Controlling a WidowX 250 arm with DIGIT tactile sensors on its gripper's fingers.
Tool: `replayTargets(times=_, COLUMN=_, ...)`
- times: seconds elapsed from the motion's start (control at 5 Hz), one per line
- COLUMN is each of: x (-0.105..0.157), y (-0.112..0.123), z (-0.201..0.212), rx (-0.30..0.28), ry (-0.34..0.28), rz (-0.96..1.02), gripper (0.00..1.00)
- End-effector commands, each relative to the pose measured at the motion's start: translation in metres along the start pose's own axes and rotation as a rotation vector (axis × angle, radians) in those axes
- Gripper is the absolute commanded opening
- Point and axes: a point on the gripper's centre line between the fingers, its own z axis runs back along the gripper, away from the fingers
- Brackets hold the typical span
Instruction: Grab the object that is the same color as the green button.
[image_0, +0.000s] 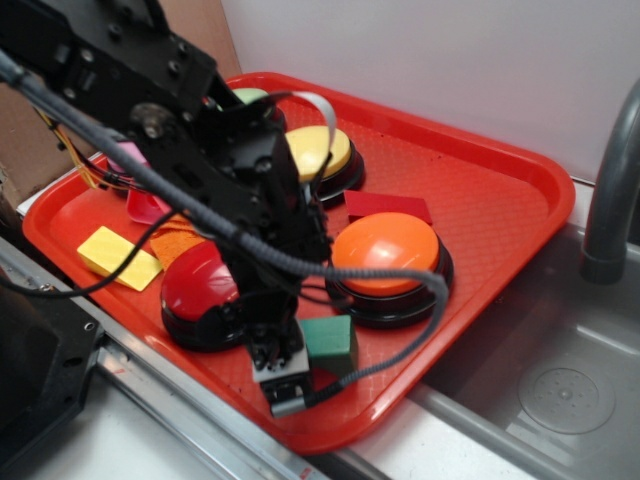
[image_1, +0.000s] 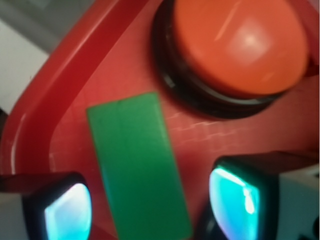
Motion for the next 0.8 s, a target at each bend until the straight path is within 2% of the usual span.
replayTargets(times=0.0, x=0.01, y=-0.006, z=-0.014, rx=-0.016, ry=-0.01, rz=-0.028, gripper=1.0)
replayTargets(times=0.2, x=0.011, y=-0.007, z=-0.021, rx=-0.017, ry=-0.003, rz=-0.003, gripper=0.76)
replayTargets(times=0.4, x=0.01, y=-0.006, z=-0.015, rx=0.006, ry=-0.011, rz=0.016, gripper=0.0)
replayTargets(times=0.6, x=0.007, y=-0.001, z=-0.003, rx=-0.016, ry=-0.002, rz=0.07, gripper=0.0)
